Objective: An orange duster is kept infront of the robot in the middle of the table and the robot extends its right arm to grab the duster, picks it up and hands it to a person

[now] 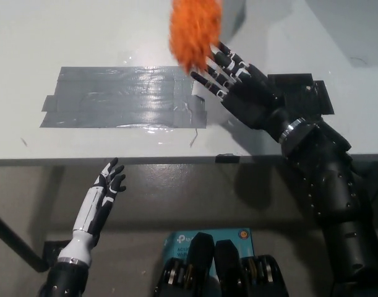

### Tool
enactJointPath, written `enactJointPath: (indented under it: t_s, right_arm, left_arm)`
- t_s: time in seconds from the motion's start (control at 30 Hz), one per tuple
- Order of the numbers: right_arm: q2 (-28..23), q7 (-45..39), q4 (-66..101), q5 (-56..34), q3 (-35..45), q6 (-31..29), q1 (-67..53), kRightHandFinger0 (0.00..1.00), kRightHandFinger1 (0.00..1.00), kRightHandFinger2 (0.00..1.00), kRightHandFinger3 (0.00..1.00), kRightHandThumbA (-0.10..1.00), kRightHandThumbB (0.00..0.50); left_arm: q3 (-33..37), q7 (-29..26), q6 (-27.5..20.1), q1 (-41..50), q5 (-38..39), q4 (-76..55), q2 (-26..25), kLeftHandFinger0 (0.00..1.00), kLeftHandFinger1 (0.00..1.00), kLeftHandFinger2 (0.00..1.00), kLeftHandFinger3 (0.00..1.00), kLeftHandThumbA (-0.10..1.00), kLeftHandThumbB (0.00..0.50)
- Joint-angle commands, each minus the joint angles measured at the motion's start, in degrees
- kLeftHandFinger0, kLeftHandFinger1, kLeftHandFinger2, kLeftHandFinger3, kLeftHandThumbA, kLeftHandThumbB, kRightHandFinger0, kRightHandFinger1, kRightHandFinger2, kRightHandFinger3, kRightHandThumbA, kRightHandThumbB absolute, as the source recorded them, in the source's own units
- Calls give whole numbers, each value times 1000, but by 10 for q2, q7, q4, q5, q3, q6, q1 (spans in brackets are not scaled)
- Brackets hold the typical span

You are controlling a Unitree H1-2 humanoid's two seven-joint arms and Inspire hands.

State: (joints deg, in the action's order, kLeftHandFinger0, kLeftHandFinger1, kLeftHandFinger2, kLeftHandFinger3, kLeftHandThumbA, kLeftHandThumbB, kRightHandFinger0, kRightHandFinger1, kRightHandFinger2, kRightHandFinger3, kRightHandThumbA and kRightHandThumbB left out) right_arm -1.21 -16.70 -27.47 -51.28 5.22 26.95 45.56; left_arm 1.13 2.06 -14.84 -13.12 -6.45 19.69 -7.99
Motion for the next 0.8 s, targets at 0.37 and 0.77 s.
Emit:
enactJointPath:
  t_s: [0.37,0.77]
  right_arm:
    - [-65,0,438,150,-20,-72,-179,1000,1000,1000,1000,947,497]
    - [-123,26,511,450,-63,-238,-334,1000,1000,1000,1000,1000,403]
  left_arm:
    - [0,8,-4,-20,7,-9,-10,860,910,940,1000,931,92]
    - [1,7,-8,-7,6,-2,-8,885,928,964,1000,944,106]
